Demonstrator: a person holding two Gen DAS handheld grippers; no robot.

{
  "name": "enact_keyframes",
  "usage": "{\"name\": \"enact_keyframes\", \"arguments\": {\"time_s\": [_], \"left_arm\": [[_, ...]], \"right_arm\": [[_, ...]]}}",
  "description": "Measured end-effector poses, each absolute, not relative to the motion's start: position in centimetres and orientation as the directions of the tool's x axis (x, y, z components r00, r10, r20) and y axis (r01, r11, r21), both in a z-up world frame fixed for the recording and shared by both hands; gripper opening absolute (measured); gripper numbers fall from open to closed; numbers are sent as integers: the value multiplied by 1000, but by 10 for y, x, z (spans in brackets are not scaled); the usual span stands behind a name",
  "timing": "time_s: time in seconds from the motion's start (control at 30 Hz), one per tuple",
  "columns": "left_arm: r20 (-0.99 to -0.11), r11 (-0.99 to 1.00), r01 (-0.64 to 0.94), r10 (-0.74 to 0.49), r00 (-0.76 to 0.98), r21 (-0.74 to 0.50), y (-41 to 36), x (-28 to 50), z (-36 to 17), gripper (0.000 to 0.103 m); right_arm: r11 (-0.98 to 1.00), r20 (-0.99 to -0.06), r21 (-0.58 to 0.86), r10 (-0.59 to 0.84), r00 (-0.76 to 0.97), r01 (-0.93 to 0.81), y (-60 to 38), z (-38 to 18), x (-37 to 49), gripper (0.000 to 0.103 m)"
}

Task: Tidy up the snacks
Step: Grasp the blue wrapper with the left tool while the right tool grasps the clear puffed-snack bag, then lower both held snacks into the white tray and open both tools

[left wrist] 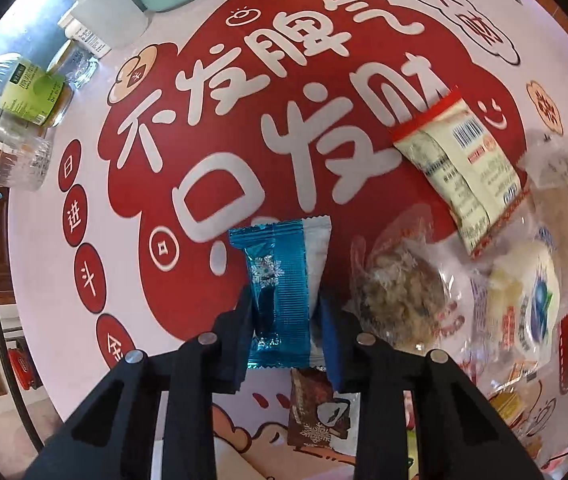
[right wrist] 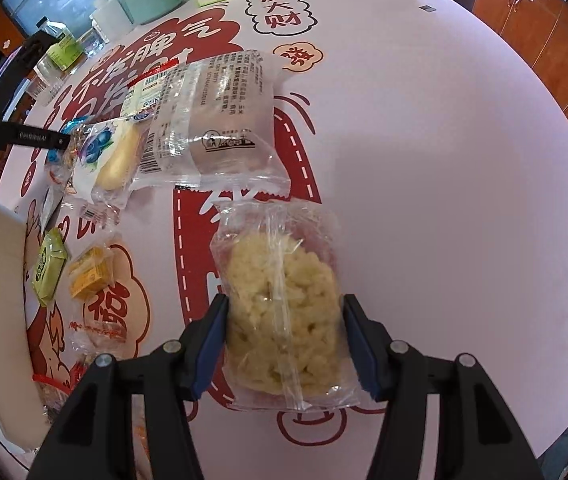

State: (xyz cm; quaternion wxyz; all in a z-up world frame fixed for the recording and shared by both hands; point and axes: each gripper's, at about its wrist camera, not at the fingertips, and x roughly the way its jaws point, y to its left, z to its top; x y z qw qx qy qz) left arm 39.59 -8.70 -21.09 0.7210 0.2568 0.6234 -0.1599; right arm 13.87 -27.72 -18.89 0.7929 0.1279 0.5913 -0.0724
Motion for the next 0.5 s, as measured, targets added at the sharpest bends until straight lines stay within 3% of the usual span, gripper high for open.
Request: {"name": "enact_keyframes", "arguments": {"time_s": [0.23, 0.5], "left_arm": [[-965, 812, 540, 100, 244, 220, -79, 366, -185, 27], [-929, 820, 543, -41, 368, 179, -63, 303, -98, 27]], "right_arm": [[944, -947, 145, 46, 318, 295, -274, -183, 128, 56], [948, -916, 143, 17, 401, 285, -258, -141, 106, 56]]}}
